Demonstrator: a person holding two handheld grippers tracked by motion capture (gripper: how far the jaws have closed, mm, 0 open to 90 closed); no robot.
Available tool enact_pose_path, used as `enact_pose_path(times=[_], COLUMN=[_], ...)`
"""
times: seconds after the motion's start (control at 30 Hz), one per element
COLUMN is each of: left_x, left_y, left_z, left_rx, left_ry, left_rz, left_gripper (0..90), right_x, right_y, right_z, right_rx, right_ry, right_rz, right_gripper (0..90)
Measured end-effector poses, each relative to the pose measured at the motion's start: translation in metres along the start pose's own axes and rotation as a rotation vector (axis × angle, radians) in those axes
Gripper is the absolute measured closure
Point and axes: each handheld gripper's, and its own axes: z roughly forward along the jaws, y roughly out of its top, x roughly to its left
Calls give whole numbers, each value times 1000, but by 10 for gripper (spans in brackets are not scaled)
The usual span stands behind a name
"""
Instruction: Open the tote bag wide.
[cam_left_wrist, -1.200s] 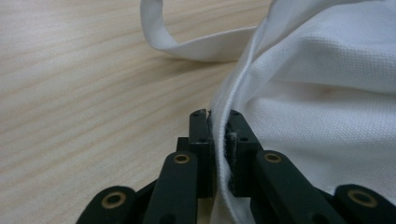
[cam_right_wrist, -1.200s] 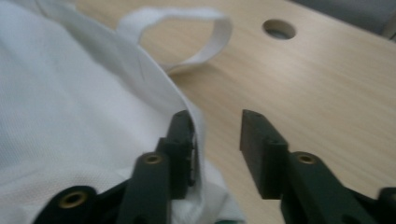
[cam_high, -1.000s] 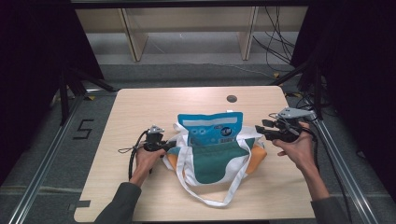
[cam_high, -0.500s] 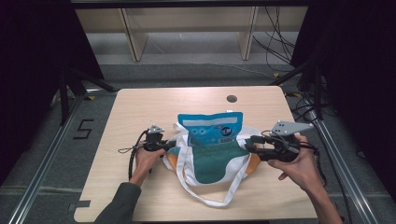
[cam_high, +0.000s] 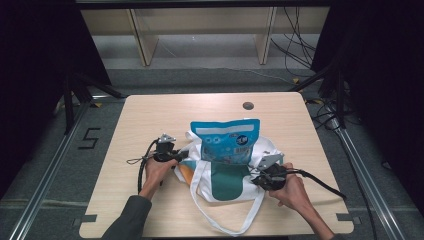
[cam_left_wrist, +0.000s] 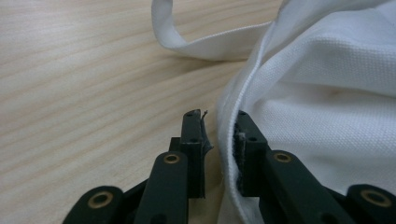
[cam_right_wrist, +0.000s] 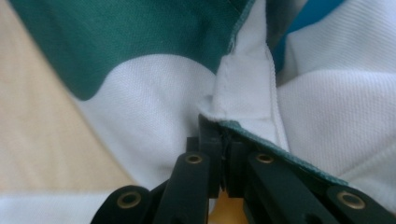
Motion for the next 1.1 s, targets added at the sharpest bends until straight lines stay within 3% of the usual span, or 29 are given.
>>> enact_pose_path(times=[0.03, 0.1, 0.13, 0.23, 0.27, 0.3, 0.37, 0.4, 0.43, 0.5, 0.53, 0.6, 0.67, 0.8, 0.83, 0.87, 0.9, 0.93, 1.0, 1.1], left_x=[1, 5, 6, 7, 7, 4, 1, 0, -4, -7, -10, -22, -34, -54, -59, -63, -69, -73, -80, -88], left_y=[0, -1, -2, -1, 0, 2, 5, 7, 11, 16, 19, 22, 22, 23, 23, 23, 23, 23, 24, 24], left_z=[0, -2, -3, -10, -13, -19, -30, -34, -44, -55, -62, -78, -88, -94, -96, -97, -98, -97, -92, -73], left_rx=[-9, -18, -25, -25, -22, -10, 3, 2, -27, -45, -56, -98, -110, -132, -136, -136, -139, -146, -137, -112], left_ry=[10, 26, 29, 19, 19, 28, 41, 35, 39, 37, 38, 3, -46, -135, -160, -177, -196, -202, -215, -225], left_rz=[-11, -35, -51, -75, -89, -89, -64, -73, -96, -101, -94, -79, -35, -18, -7, 4, 26, 23, 56, 89], left_gripper=[762, 733, 684, 605, 550, 504, 441, 368, 353, 328, 329, 366, 401, 399, 396, 396, 395, 394, 380, 383], right_x=[-1, -3, -3, -5, -7, -5, -6, -5, -5, -5, -5, -6, -7, -6, -8, -6, -8, -8, -9, -9], right_y=[3, 7, 8, 6, 6, 6, 5, 5, 5, 4, 4, 4, 3, 3, 2, 1, 1, 1, 1, 2], right_z=[4, 10, 11, 11, 10, 9, 9, 10, 10, 9, 9, 8, 8, 6, 7, 6, 5, 4, 4, 2], right_rx=[17, 23, 15, 17, 14, 18, 15, 1, -1, -12, -6, -3, -25, -27, -46, -43, -42, -45, -45, -32], right_ry=[-4, -57, -44, -48, -28, -34, -31, -33, -25, -1, -17, -18, -8, 19, 5, 17, 16, 19, 9, 19], right_rz=[2, -15, 6, -1, -2, 29, 17, 16, 17, 21, 22, 13, 12, 46, 25, 53, 46, 45, 31, 28], right_gripper=[894, 893, 893, 892, 892, 892, 891, 891, 891, 890, 890, 889, 887, 883, 881, 879, 877, 876, 876, 876])
